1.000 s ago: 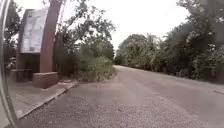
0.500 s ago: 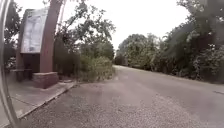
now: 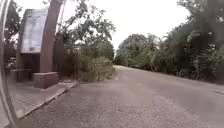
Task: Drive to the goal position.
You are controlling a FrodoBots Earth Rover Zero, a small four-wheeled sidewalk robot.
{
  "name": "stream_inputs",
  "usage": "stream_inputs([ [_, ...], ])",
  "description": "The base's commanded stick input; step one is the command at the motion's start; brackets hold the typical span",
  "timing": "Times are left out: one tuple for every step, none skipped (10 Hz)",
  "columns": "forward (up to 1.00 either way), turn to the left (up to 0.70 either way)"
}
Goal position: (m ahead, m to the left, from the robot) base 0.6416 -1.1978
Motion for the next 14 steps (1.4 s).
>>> stream_inputs([
  [0.04,0.00],
  [0.04,0.00],
  [0.04,0.00],
  [0.04,0.00],
  [0.04,0.00],
  [0.04,0.00],
  [0.04,0.00],
  [0.04,0.00],
  [0.04,0.00],
  [0.04,0.00],
  [0.04,0.00],
  [0.04,0.00],
  [0.04,0.00],
  [0.04,0.00],
])
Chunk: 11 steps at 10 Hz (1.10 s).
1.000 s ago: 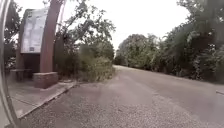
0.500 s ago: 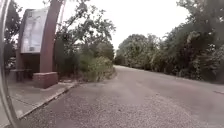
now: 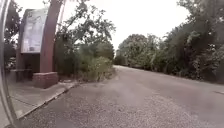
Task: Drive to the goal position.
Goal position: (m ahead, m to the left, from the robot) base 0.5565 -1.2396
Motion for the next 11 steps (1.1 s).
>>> stream_inputs([
  [0.04,0.00],
  [0.04,0.00],
  [0.04,0.00],
  [0.04,0.00],
  [0.04,0.00],
  [0.04,0.00],
  [0.04,0.00],
  [0.04,0.00],
  [0.04,0.00],
  [0.04,0.00],
  [0.04,0.00],
])
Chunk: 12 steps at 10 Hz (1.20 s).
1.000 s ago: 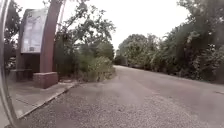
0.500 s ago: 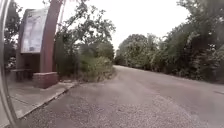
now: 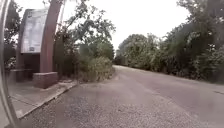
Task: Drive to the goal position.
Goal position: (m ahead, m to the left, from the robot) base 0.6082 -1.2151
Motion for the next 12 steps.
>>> stream_inputs([
  [0.04,0.00],
  [0.04,0.00],
  [0.04,0.00],
  [0.04,0.00],
  [0.04,0.00],
  [0.04,0.00],
  [0.04,0.00],
  [0.04,0.00],
  [0.04,0.00],
  [0.04,0.00],
  [0.04,0.00],
  [0.04,0.00],
])
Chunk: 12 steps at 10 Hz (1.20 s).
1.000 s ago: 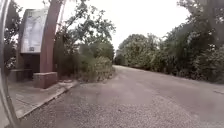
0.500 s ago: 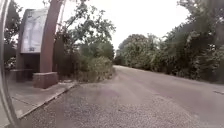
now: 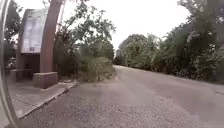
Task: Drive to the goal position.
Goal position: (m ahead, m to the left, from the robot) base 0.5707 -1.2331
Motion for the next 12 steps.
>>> stream_inputs([
  [0.04,0.00],
  [0.04,0.00],
  [0.04,0.00],
  [0.04,0.00],
  [0.04,0.00],
  [0.04,0.00],
  [0.04,0.00],
  [0.04,0.00],
  [0.04,0.00],
  [0.04,0.00],
  [0.04,0.00],
  [0.04,0.00],
])
